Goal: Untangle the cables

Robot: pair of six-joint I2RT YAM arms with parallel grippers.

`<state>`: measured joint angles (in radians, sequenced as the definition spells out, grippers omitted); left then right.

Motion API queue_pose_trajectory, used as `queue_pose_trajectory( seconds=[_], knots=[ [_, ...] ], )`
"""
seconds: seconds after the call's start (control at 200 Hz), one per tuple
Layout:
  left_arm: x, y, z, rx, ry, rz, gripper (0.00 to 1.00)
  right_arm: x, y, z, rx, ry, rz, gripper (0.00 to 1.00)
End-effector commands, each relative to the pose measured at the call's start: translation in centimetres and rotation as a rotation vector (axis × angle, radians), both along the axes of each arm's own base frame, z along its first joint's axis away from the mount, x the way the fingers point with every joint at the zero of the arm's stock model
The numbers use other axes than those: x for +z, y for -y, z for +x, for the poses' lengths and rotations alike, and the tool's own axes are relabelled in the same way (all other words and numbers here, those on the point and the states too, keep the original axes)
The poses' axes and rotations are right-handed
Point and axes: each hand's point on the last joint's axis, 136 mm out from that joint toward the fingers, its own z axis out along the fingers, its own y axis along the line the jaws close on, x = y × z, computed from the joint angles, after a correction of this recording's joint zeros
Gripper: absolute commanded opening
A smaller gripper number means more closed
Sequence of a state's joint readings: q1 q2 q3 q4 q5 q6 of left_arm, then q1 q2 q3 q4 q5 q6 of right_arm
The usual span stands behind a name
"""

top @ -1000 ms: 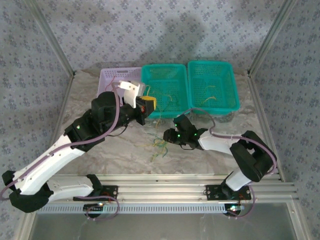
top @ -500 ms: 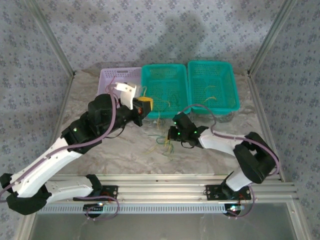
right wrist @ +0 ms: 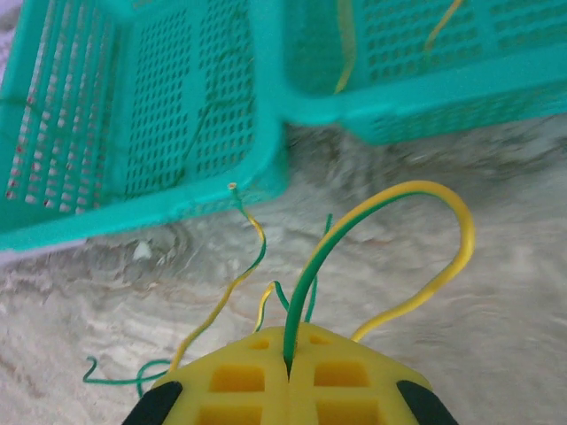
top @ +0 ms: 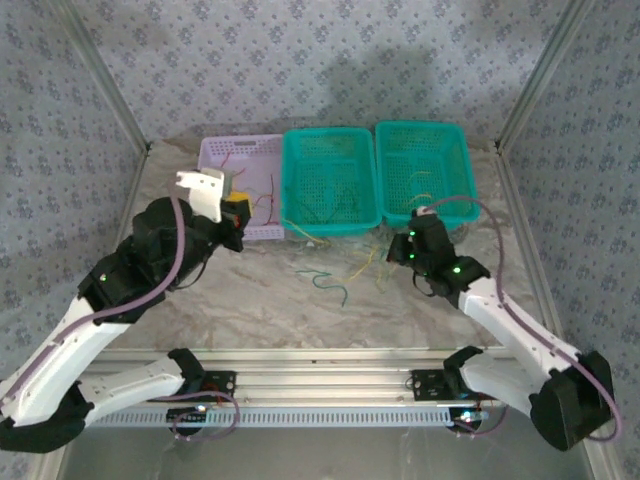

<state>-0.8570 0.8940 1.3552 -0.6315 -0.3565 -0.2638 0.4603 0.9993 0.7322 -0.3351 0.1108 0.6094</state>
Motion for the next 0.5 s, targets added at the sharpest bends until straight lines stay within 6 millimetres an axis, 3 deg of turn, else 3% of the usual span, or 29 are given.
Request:
queue_pose_trajectory(
  seconds=[0.0,0.25,0.385,0.495],
  knots=[
    [1.4,-2.8,-0.3,0.082,0.045,0.045,0.0,-0.1,2.3,-1.5,0.008,-0.039,-0.071,0.0],
    [2.6,-6.4,-0.7,0.204,0.073,0.116,0.0,3.5,7.4,-2.6,-0.086,0.001,-0.137,0.0],
    [3.4,-6.9,-1.1,0.202,0.091,0.117,0.0,5.1,9.4,-3.0,-0.146,0.019,-0.132,0.0],
    [3.6,-7.0,-1.1,0.209,0.098,0.121,0.0,5.5,9.8,-3.1,-0.166,0.034,-0.117,0.0]
  ],
)
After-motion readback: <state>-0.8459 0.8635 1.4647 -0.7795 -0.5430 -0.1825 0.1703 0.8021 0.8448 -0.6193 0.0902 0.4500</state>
